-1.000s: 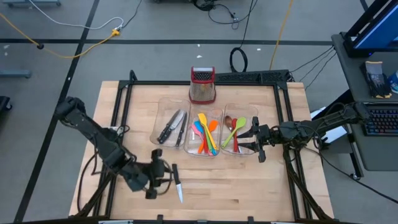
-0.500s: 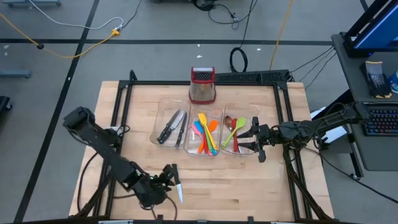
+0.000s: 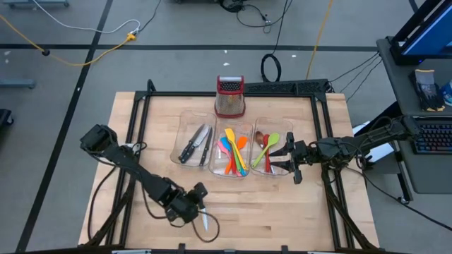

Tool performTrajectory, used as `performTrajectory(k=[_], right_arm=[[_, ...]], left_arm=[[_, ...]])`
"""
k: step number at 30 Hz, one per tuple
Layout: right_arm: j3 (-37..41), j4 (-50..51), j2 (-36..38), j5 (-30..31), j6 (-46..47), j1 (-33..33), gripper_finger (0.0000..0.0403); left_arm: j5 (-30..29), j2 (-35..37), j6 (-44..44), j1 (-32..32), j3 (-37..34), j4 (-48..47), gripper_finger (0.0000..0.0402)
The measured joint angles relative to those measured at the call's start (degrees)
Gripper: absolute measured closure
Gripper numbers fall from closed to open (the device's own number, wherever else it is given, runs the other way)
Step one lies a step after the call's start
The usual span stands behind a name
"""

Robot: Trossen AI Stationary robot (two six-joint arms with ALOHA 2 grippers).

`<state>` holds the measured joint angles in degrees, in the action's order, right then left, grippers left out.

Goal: Pick & Place Kitchen Items
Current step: Put the black knife into the left transparent bin

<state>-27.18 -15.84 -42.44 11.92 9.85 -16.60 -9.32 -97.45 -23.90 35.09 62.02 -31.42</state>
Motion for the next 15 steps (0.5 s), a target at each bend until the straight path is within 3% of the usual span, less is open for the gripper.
performTrajectory(k=[15], right_arm=[[-0.02, 0.20, 0.02, 0.00, 0.00, 0.00, 0.0268]], left_arm=[[3.46, -3.70, -10.15, -4.77, -0.07, -0.78, 0.0270]])
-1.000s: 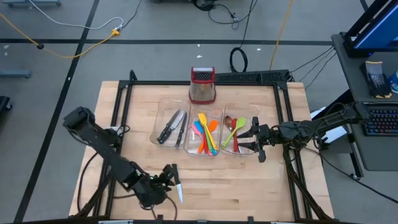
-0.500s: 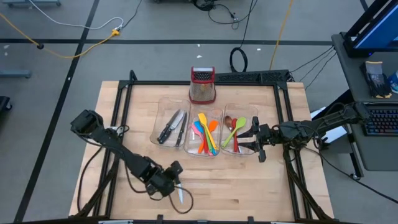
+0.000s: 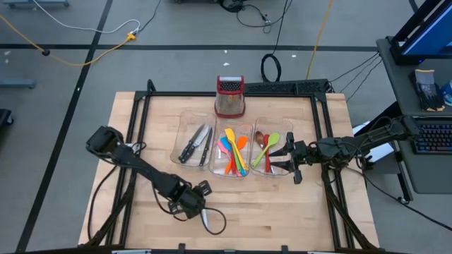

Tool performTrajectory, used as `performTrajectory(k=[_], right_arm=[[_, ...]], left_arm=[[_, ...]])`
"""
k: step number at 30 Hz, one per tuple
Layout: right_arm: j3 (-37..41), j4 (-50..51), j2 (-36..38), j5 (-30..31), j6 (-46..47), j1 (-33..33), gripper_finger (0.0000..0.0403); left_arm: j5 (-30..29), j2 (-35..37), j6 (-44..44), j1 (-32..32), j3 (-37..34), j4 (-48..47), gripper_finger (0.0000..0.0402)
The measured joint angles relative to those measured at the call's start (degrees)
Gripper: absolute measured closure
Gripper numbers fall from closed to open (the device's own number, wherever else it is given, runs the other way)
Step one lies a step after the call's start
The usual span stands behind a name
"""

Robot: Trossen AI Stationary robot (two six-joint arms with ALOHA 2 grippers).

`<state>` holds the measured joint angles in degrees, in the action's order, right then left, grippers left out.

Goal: Pick & Place Kitchen Items
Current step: Put the black knife into the left transparent bin

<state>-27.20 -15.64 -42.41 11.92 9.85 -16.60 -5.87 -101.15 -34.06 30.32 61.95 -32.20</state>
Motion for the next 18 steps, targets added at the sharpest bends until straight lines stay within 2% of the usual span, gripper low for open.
performTrajectory(k=[10, 18], right_arm=[[0.00, -0.39, -0.01, 0.01, 0.01, 0.00, 0.0268], [0.00, -0.38, -0.01, 0.02, 0.02, 0.00, 0.0268]], left_arm=[[-1.23, -0.15, -3.35, -0.79, 0.02, -0.59, 0.0270], [0.45, -0.15, -5.57, -2.04, 0.02, -0.57, 0.0270]])
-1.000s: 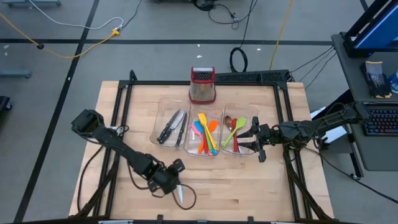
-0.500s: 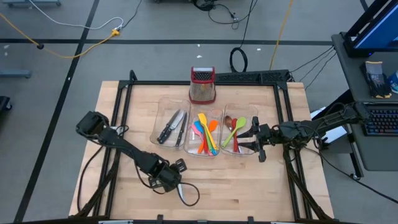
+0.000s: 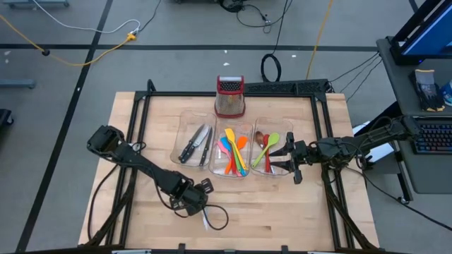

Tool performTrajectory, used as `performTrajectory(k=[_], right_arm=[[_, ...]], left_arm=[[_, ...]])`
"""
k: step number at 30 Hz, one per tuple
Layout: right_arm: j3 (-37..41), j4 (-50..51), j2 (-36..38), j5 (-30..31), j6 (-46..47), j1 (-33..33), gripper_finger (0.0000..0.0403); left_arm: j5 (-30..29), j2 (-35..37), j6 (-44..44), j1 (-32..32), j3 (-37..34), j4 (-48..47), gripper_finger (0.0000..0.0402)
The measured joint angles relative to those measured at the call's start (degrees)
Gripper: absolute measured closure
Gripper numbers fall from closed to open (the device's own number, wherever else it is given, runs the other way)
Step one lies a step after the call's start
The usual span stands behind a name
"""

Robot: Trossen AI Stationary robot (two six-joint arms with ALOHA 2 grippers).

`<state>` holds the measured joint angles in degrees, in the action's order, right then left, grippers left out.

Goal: Pick & Place Kitchen Items
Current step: Put the black knife into the left transparent bin

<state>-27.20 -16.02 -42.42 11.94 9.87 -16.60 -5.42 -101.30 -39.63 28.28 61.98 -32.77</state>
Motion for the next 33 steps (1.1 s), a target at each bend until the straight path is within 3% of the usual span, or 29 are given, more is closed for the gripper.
performTrajectory(k=[7, 17, 33], right_arm=[[0.00, 0.01, 0.01, 0.00, 0.00, 0.01, 0.0268], [0.62, -0.19, 0.01, 0.00, 1.44, 0.01, 0.0268], [2.40, -1.51, -0.01, 0.02, 2.99, 0.02, 0.0268]], left_arm=[[0.94, -0.02, -2.61, -0.66, 0.00, 0.03, 0.0270], [3.04, -7.46, -4.18, -1.38, 0.49, 2.51, 0.0270], [3.79, -7.04, 1.85, -2.39, 0.13, 2.91, 0.0270]])
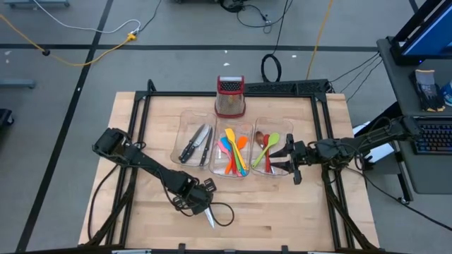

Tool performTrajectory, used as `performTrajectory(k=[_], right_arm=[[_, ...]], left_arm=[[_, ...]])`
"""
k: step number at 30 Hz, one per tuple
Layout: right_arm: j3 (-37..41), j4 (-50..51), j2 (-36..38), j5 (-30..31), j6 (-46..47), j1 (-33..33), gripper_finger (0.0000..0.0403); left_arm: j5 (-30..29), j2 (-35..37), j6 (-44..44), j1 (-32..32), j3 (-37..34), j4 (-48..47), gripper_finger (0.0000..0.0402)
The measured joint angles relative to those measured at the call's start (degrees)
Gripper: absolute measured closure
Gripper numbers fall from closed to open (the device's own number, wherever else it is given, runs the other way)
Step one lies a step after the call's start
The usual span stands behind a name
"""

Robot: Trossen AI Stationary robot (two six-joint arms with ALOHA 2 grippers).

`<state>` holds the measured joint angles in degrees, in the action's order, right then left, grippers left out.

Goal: Pick & Place Kitchen Items
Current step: Put the black knife into the left transparent bin

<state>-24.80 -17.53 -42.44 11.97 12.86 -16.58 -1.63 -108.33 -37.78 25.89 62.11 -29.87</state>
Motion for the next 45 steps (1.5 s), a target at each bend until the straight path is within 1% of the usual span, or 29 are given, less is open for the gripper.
performTrajectory(k=[10, 14, 23, 28, 33, 39, 42, 45], right_arm=[[-0.01, -0.88, 0.00, -0.02, 0.00, -0.01, 0.0268], [0.00, -0.86, 0.00, -0.02, 0.00, 0.00, 0.0268], [0.00, -0.86, 0.00, -0.01, -0.02, 0.00, 0.0268], [-0.01, -0.86, 0.00, 0.00, -0.02, -0.01, 0.0268], [-0.01, -0.86, 0.00, -0.02, -0.02, -0.02, 0.0268], [-0.01, -0.86, 0.00, 0.00, -0.04, -0.02, 0.0268], [-0.01, -0.86, 0.00, 0.00, -0.04, -0.02, 0.0268], [-0.01, -0.86, 0.00, 0.00, -0.03, -0.02, 0.0268]], left_arm=[[1.09, 0.00, 0.59, -0.26, -0.04, 0.07, 0.0270], [1.14, 0.00, 2.68, -0.26, -0.07, 0.15, 0.0270], [1.95, 0.00, 11.19, -1.36, -0.09, 0.22, 0.0270], [2.14, 0.00, 12.20, -1.49, -0.09, 0.37, 0.0270], [4.05, 0.00, 13.04, -1.71, -0.09, 0.43, 0.0270], [4.80, 0.00, 17.56, -2.24, -0.17, 1.80, 0.0270], [6.89, -0.07, 18.16, -2.66, -0.17, 2.55, 0.0270], [7.57, -0.11, 18.06, -2.43, -0.17, 3.25, 0.0274]])
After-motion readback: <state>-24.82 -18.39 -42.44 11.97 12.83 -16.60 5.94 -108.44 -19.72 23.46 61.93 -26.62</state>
